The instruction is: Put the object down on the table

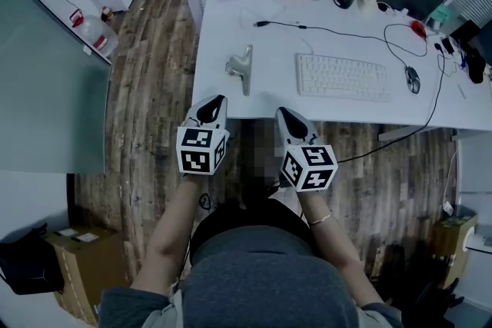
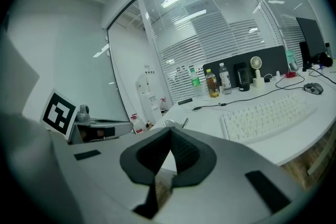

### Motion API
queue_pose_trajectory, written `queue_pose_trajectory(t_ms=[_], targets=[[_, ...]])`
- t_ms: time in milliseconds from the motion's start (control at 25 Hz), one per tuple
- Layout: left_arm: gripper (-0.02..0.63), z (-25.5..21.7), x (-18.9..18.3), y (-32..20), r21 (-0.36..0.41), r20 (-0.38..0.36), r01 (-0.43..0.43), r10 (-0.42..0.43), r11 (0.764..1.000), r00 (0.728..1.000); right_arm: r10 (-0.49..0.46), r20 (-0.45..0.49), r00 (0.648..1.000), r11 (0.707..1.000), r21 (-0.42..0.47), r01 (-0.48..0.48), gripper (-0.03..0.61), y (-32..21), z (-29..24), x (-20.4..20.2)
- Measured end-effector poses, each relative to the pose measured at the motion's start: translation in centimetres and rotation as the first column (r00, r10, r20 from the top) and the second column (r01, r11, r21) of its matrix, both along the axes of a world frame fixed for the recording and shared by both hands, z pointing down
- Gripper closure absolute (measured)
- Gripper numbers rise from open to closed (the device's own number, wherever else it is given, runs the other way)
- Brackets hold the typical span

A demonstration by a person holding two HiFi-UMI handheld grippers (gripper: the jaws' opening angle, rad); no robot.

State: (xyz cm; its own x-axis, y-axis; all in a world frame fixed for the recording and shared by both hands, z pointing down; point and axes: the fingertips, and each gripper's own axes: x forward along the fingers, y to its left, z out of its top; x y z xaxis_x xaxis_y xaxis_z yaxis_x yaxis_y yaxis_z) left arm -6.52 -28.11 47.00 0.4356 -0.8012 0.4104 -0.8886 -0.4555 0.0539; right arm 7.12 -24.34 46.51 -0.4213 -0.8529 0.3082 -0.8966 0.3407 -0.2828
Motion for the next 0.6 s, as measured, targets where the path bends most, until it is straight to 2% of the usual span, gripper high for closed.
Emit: queue_pose_trajectory(t_ms=[600], targets=[[0.588,-0.3,-0.4,2.4,0.013,-0.012,0.024,-0.024,1.0,1.0,-0.009,-0.032,0.999,1.0,0.016,0.009,0.578,0.9,0.0,-0.3]])
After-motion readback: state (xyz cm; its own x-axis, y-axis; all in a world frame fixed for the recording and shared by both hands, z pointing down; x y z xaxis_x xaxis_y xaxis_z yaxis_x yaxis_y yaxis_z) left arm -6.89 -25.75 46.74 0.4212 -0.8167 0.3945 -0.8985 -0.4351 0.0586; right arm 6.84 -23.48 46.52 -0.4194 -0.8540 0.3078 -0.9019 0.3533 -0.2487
